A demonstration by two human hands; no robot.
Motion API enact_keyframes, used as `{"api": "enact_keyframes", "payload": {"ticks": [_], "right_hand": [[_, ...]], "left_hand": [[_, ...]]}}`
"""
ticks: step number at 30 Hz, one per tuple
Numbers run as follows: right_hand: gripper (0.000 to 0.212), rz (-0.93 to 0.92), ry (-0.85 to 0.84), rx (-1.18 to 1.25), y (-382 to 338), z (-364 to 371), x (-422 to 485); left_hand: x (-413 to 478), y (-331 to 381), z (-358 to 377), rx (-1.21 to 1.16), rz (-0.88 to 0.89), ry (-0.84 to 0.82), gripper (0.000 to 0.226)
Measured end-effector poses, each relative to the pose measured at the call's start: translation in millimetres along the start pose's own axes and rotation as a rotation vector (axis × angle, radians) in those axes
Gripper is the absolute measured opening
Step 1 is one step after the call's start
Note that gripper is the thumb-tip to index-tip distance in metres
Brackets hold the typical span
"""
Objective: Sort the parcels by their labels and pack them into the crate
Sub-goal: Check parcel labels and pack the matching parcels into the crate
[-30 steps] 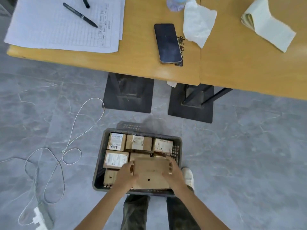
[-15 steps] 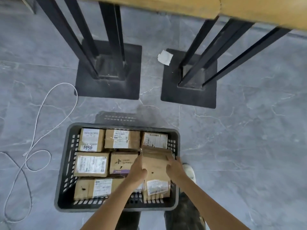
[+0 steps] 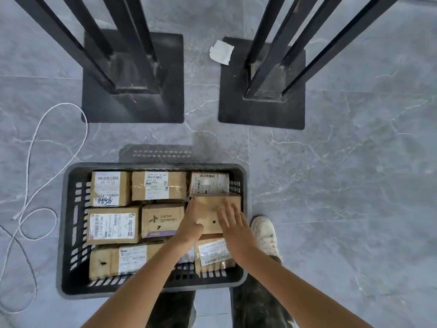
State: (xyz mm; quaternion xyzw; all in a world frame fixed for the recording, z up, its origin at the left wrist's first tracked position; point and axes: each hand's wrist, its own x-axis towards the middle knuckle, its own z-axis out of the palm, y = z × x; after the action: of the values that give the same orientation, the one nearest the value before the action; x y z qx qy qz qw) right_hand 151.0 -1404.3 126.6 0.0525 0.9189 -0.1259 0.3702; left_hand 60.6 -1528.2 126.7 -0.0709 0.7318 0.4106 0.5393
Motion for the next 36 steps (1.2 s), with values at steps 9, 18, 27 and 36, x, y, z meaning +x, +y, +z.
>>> {"api": "enact_keyframes", "payload": {"ticks": [9, 18, 27, 36], "right_hand": [[0.068, 0.47, 0.185, 1.47, -9.5, -12.6, -7.6], [0.064, 0.702, 0.137, 1.03, -22.1, -16.3, 20.6], [0.051, 0.811, 0.11, 1.17, 1.6, -8.5, 33.0], [0.052, 0.674, 0.044, 1.308, -45.5, -5.0, 10.5]], "left_hand": [[-12.9, -8.0, -0.4, -0.073, -0.126, 0.059, 0.07], [-37.8, -2.8, -3.2, -0.077, 0.019, 0.072, 0.059], [-56.4, -18.8, -0.6, -0.346, -0.014, 0.169, 0.058], [-58.0, -43.0, -33.6, -0.172, -0.079, 0.136, 0.055]]}}
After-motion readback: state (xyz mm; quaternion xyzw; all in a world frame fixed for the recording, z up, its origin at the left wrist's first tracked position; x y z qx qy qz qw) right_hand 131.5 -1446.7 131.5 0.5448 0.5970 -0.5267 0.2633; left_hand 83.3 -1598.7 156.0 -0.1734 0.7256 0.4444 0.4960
